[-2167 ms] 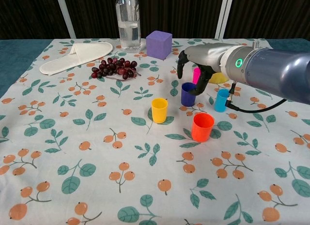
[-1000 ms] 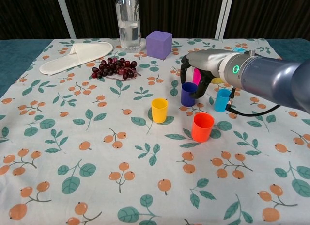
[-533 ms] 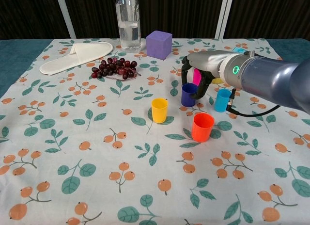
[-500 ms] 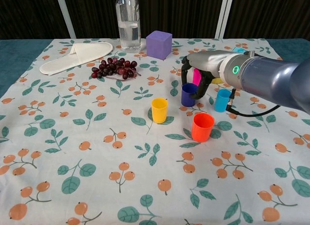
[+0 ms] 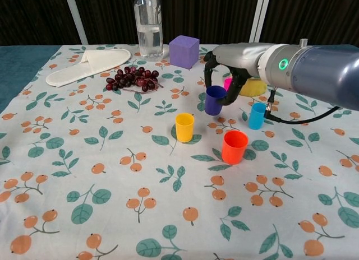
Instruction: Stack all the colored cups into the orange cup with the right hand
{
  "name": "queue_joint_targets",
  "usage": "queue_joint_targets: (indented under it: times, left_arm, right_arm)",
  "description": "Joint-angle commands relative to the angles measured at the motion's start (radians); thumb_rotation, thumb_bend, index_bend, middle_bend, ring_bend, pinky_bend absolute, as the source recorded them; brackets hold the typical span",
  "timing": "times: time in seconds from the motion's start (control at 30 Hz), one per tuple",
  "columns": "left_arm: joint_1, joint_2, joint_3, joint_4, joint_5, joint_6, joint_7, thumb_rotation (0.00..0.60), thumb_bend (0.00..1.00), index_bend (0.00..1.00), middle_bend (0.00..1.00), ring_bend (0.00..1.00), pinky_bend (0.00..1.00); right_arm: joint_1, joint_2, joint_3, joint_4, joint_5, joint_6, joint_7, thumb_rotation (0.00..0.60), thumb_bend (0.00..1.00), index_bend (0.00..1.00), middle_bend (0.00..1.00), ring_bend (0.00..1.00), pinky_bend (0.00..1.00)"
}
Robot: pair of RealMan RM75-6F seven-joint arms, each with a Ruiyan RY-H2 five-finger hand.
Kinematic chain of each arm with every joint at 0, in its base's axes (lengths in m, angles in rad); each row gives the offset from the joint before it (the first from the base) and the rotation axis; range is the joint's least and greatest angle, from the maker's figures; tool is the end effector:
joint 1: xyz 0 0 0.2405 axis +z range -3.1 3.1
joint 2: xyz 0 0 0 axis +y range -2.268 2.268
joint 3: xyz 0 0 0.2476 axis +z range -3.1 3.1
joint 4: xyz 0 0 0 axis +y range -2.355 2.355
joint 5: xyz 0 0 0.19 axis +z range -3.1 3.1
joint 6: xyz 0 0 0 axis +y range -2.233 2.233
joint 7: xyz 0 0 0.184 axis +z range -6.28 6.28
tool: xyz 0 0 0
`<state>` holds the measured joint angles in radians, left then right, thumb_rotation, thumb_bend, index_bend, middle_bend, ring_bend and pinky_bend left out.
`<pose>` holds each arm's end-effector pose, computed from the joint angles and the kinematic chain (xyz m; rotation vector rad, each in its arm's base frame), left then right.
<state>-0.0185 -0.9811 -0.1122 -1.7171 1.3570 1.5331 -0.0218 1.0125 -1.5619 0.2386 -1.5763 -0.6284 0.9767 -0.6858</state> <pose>-0.3098 0.2068 0.2348 -1.1745 -0.8987 -0.8573 -0.0642 -0.3981 -0.0204 1.8878 -0.9342 0.7935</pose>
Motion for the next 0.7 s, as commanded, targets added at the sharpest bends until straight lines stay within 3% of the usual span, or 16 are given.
queue_joint_targets:
  times: [0.03, 0.4, 0.7]
  left_arm:
    - [0.001, 0.001, 0.000, -0.001, 0.000, 0.001, -0.002, 0.600, 0.12, 0.36, 0.97, 0.88, 0.78]
    - [0.003, 0.005, 0.001, -0.002, 0.004, 0.003, -0.015, 0.600, 0.12, 0.36, 0.97, 0.88, 0.78]
    - [0.002, 0.003, 0.003, -0.003, 0.008, 0.003, -0.008, 0.600, 0.12, 0.36, 0.97, 0.88, 0.78]
  right_arm:
    - [-0.019, 0.108, -0.015, -0.162, -0.027, 0.038, -0.030, 0.600, 0.39, 0.47, 0.00, 0.11, 0.04]
    - [-0.101, 0.284, -0.102, -0.441, -0.184, 0.111, -0.025, 0.600, 0.39, 0.47, 0.00, 0.11, 0.04]
    - [-0.162, 0.307, -0.167, -0.477, -0.302, 0.133, 0.023, 0.600, 0.39, 0.48, 0.00, 0.11, 0.04]
